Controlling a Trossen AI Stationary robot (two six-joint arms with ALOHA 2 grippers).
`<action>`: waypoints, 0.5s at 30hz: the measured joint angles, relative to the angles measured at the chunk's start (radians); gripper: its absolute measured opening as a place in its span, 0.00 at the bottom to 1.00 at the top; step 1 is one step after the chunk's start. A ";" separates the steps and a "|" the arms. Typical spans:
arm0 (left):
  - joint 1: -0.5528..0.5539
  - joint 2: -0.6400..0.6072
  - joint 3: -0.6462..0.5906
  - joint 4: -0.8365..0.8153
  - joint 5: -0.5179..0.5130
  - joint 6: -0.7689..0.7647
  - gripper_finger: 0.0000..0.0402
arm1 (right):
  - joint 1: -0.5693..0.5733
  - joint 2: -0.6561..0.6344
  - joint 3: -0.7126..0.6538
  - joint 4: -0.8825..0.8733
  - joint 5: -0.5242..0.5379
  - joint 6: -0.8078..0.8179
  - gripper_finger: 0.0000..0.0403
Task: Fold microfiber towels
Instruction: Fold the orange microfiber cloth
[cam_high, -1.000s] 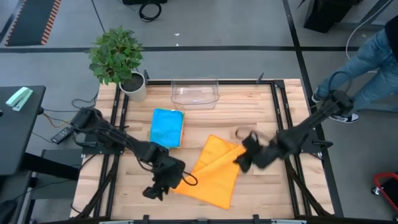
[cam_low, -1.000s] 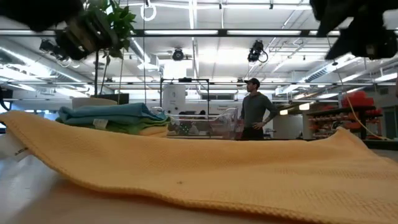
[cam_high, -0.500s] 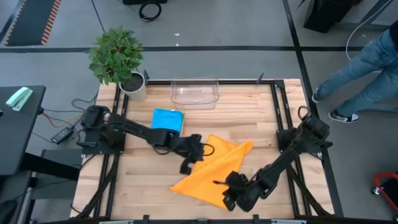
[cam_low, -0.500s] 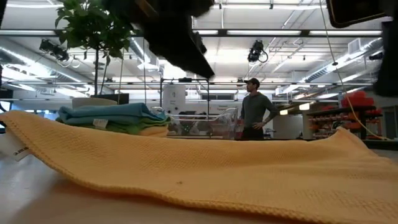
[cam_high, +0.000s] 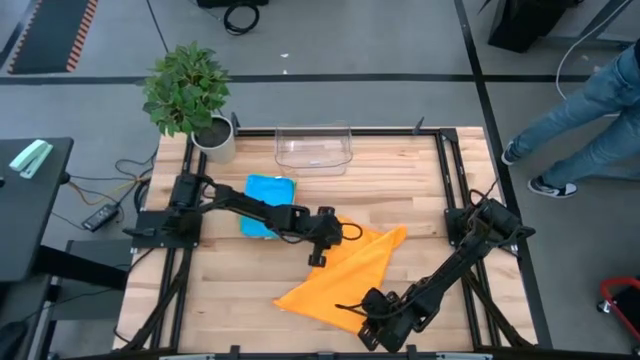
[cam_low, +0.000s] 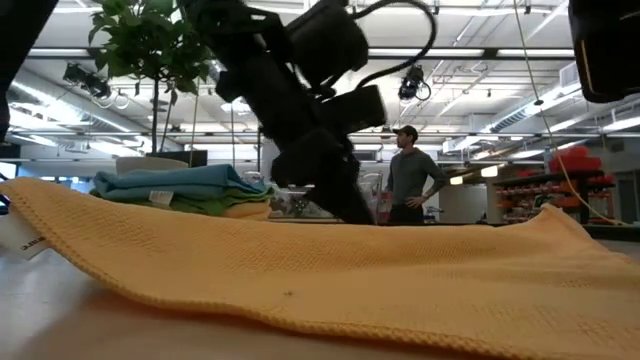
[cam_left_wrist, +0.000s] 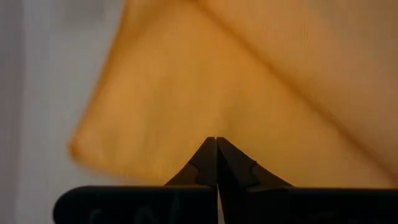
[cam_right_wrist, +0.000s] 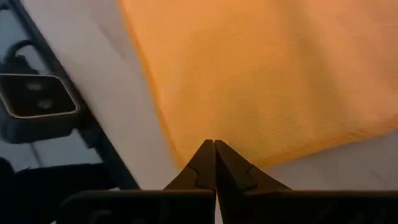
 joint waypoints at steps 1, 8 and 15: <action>-0.003 0.007 0.013 0.004 -0.018 0.014 0.01 | 0.001 0.004 -0.001 -0.002 -0.008 0.002 0.01; 0.014 0.062 0.121 -0.172 -0.075 0.049 0.01 | 0.007 0.008 -0.001 -0.019 -0.033 0.014 0.01; 0.067 0.068 0.136 -0.293 -0.086 0.038 0.01 | 0.003 0.024 0.002 -0.021 -0.065 0.037 0.01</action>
